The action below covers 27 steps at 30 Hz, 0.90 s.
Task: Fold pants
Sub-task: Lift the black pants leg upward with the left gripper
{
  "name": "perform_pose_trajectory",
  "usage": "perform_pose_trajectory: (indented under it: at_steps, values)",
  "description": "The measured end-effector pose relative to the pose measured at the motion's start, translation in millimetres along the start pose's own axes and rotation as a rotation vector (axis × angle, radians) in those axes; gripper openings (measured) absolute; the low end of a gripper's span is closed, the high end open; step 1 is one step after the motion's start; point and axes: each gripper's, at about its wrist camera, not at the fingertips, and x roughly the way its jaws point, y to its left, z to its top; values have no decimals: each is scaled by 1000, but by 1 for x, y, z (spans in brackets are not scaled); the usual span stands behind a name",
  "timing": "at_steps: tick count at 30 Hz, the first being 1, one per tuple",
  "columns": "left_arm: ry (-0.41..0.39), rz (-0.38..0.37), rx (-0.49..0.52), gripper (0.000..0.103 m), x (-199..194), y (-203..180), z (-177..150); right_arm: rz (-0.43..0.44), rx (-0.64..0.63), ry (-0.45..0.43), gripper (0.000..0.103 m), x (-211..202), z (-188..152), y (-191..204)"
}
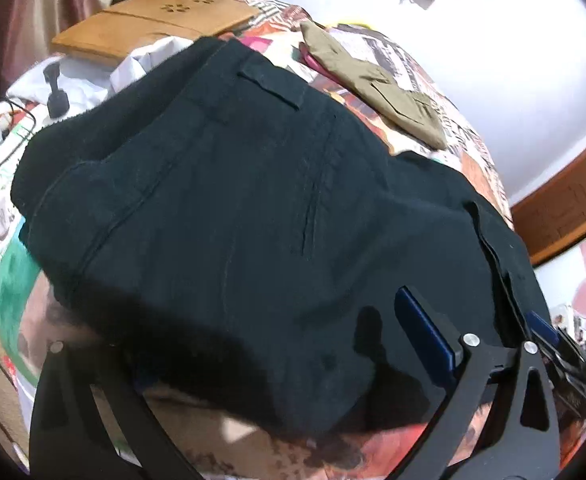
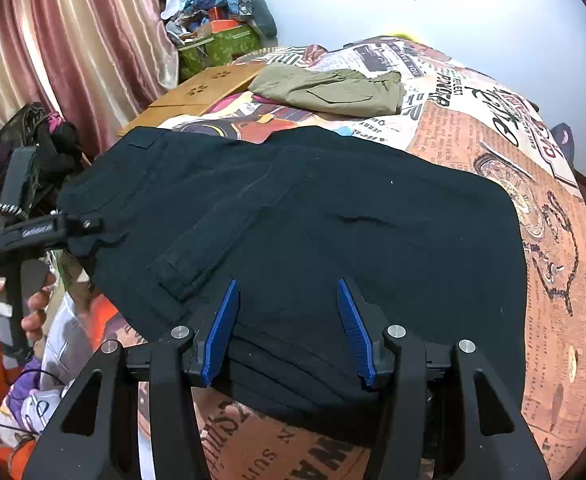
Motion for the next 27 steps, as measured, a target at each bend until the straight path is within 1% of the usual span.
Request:
perform_pose_trajectory:
  at_steps: [1, 2, 4, 5, 6, 7, 9, 12, 13, 16, 22, 25, 27]
  values:
    - [-9, 32, 10, 89, 2, -2, 2, 2, 0, 0, 48, 0, 0, 0]
    - [-13, 69, 27, 84, 4, -4, 4, 3, 0, 0, 48, 0, 0, 0]
    - [-17, 110, 56, 67, 7, -6, 8, 6, 1, 1, 48, 0, 0, 0]
    - [-23, 130, 69, 62, 7, -7, 10, 8, 1, 1, 48, -1, 0, -1]
    - [-24, 137, 77, 56, 7, -8, 11, 9, 2, 1, 48, -1, 0, -1]
    - [-23, 138, 86, 53, 7, -8, 13, 12, 2, 1, 48, -1, 0, -1]
    - [-35, 147, 112, 43, 2, -11, 14, 15, 5, 0, 48, -1, 0, -1]
    - [-84, 193, 204, 28, -13, -25, 15, 15, 11, -2, 48, -1, 0, -1]
    - [-96, 195, 221, 25, -17, -28, 16, 15, 14, -3, 48, -1, 0, -1]
    - [-146, 175, 249, 20, -35, -39, 24, 16, 30, 1, 48, -2, 1, -1]
    - [-222, 113, 282, 18, -65, -64, 40, 45, 83, 12, 48, -9, 7, -7]
    - [-249, 94, 321, 18, -77, -83, 45, 46, 101, -9, 48, -19, 9, -12]
    - [-272, 82, 363, 18, -86, -98, 46, 40, 103, -38, 48, -30, 9, -14]
